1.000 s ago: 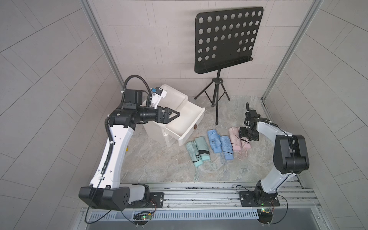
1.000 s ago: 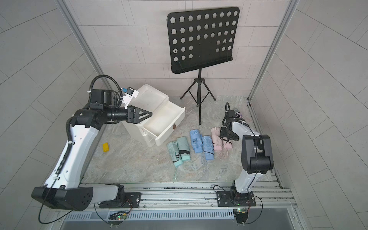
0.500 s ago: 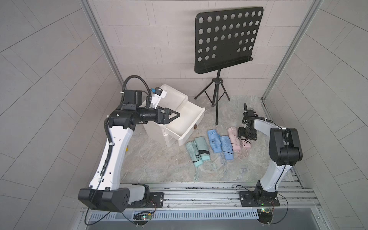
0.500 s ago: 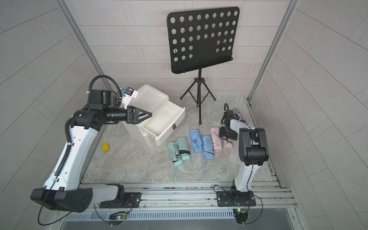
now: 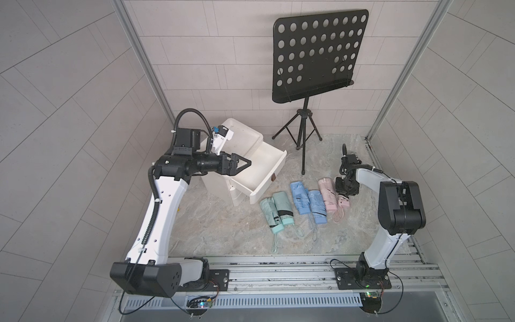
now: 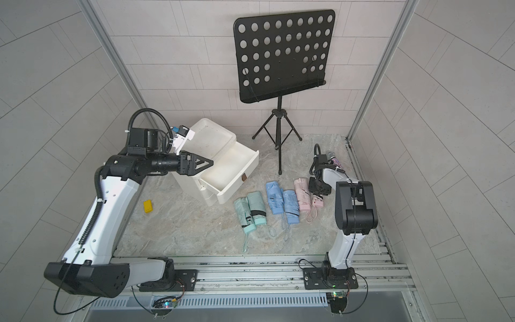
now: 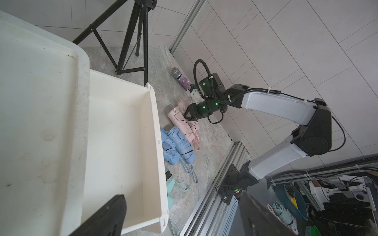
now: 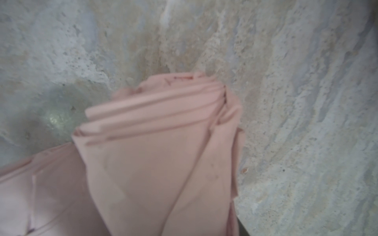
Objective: Place the umbrella in the drawer by color
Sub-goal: Pick up the umbrella from the center of the board.
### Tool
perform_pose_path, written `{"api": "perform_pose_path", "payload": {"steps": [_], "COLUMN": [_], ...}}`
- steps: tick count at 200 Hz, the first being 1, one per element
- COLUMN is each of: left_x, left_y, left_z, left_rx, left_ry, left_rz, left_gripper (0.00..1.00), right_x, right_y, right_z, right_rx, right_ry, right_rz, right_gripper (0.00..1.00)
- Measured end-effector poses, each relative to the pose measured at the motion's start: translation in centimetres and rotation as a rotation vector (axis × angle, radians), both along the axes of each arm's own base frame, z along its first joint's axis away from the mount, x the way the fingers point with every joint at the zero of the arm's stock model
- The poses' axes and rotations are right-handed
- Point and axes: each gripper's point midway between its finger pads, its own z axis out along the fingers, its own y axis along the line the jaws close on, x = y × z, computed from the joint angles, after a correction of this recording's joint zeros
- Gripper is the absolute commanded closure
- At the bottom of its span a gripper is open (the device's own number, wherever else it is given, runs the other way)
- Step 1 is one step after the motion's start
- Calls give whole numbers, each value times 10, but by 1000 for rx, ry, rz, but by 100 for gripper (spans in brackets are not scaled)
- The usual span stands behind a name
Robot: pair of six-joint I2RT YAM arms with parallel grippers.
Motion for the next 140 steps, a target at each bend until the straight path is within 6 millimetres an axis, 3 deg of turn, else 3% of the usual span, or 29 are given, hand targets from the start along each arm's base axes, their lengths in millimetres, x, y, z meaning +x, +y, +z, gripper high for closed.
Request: {"api": "perform_pose_path", "payload": {"steps": [51, 92, 112, 140], "left_x": [2, 4, 7, 13], "left_y": [2, 4, 7, 16], "left_z": [-3, -5, -7, -4], "left_rx": [12, 31, 59, 105], "left_ry": [2, -4, -21, -59], "left_rz": [12, 28, 43, 79], "left_gripper": [7, 7, 7, 7], "right_x": [0, -1, -5, -2], "right_y": [2, 8, 21, 59], "right_z": [35, 40, 53, 100], "right_rx": [10, 28, 40, 82], "right_ry": [-90, -96, -116, -218], "right_rz": [4, 14, 38, 115], "right_gripper": [70, 70, 70, 70]}}
